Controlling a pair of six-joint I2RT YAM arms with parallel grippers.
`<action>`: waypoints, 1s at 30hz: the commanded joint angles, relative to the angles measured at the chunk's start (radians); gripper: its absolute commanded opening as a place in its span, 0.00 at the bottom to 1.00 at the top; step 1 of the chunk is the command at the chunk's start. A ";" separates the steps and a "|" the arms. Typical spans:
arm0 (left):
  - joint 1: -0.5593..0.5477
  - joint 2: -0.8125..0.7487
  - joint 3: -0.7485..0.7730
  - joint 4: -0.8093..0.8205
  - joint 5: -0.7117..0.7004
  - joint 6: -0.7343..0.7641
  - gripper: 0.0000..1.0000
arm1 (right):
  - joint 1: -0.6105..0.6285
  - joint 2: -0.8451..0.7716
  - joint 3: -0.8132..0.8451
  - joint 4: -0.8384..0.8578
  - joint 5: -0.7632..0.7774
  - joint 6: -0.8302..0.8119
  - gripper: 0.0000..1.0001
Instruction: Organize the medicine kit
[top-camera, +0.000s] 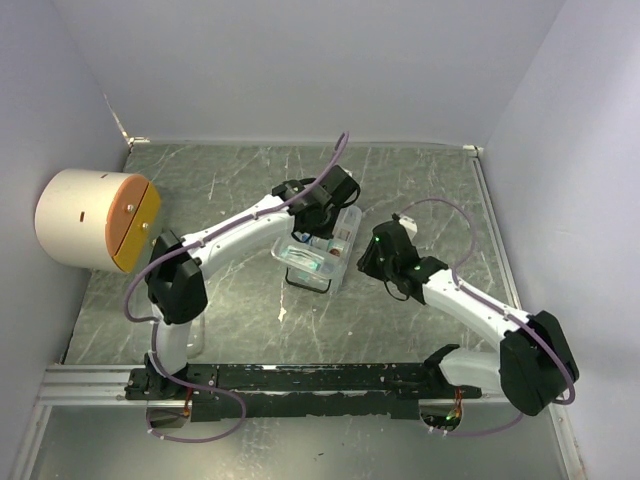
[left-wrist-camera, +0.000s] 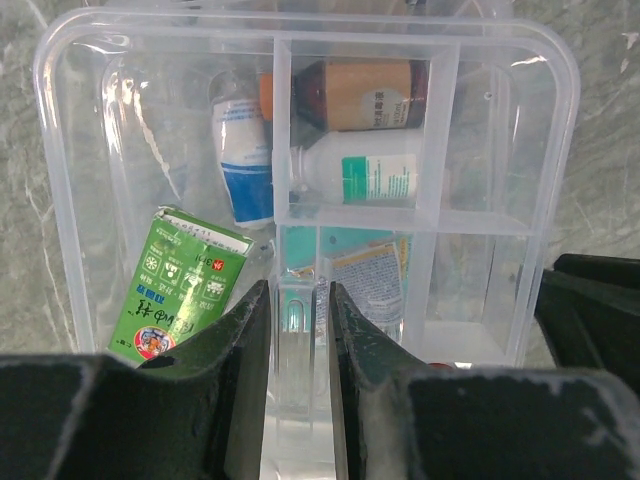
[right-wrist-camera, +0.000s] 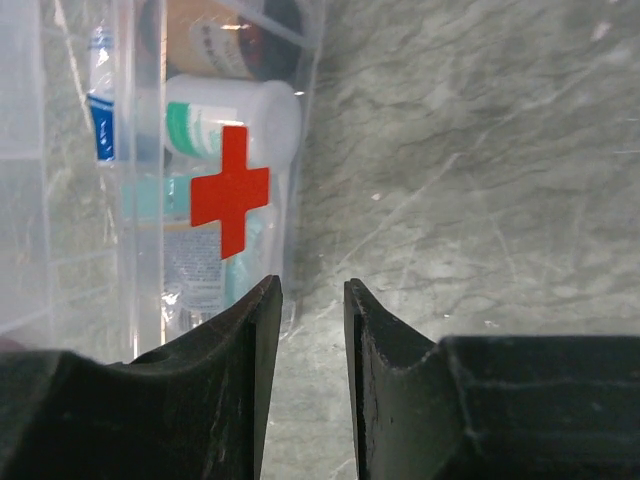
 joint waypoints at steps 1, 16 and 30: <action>-0.005 0.020 0.069 -0.028 -0.052 0.005 0.18 | -0.001 0.040 -0.007 0.102 -0.123 -0.048 0.32; -0.006 0.058 0.104 -0.027 -0.050 0.032 0.17 | -0.001 0.078 -0.026 0.204 -0.248 -0.048 0.43; -0.006 0.097 0.126 -0.055 -0.060 0.050 0.17 | 0.000 0.022 -0.040 0.111 -0.070 0.011 0.41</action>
